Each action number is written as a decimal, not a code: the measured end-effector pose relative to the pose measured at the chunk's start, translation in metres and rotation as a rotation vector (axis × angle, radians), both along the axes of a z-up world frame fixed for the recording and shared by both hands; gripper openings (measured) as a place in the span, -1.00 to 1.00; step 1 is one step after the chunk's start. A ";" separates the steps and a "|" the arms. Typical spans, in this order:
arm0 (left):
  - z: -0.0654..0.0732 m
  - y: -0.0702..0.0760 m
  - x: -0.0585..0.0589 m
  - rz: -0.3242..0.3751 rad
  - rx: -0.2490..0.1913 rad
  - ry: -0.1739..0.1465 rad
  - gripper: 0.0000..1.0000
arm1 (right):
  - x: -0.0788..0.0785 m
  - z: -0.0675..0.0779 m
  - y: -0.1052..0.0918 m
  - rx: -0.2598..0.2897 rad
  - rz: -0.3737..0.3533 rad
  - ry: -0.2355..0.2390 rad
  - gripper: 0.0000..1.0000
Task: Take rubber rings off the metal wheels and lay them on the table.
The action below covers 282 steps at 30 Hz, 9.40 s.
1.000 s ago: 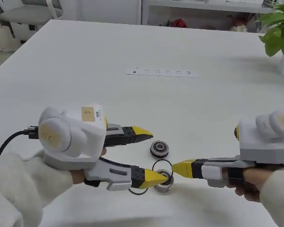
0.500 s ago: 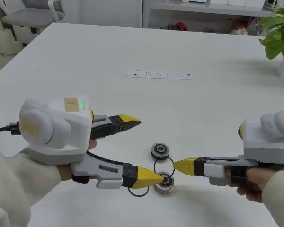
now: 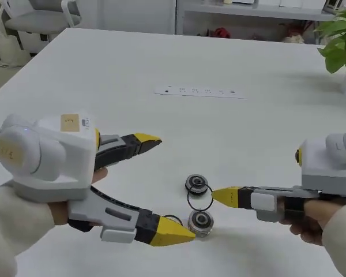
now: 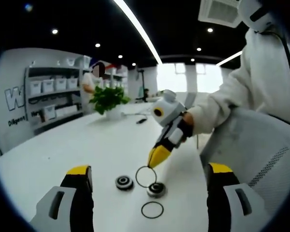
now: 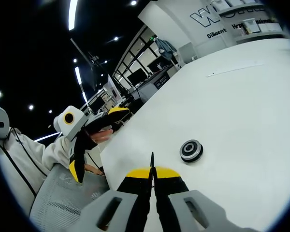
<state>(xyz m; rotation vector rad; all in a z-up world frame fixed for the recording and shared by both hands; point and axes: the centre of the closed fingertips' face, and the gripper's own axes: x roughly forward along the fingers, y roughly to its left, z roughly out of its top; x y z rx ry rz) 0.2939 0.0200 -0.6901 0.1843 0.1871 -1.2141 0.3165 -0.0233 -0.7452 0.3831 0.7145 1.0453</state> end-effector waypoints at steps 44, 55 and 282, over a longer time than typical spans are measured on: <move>-0.027 0.059 -0.015 0.159 0.032 0.063 1.00 | -0.030 0.006 0.049 -0.072 0.159 -0.028 -1.00; -0.030 0.061 -0.015 0.164 0.030 0.074 1.00 | -0.037 -0.007 0.057 -0.150 0.215 -0.078 -1.00; -0.103 -0.043 0.092 0.140 0.170 0.111 -0.72 | 0.062 -0.062 0.003 -0.395 0.234 -0.413 -0.50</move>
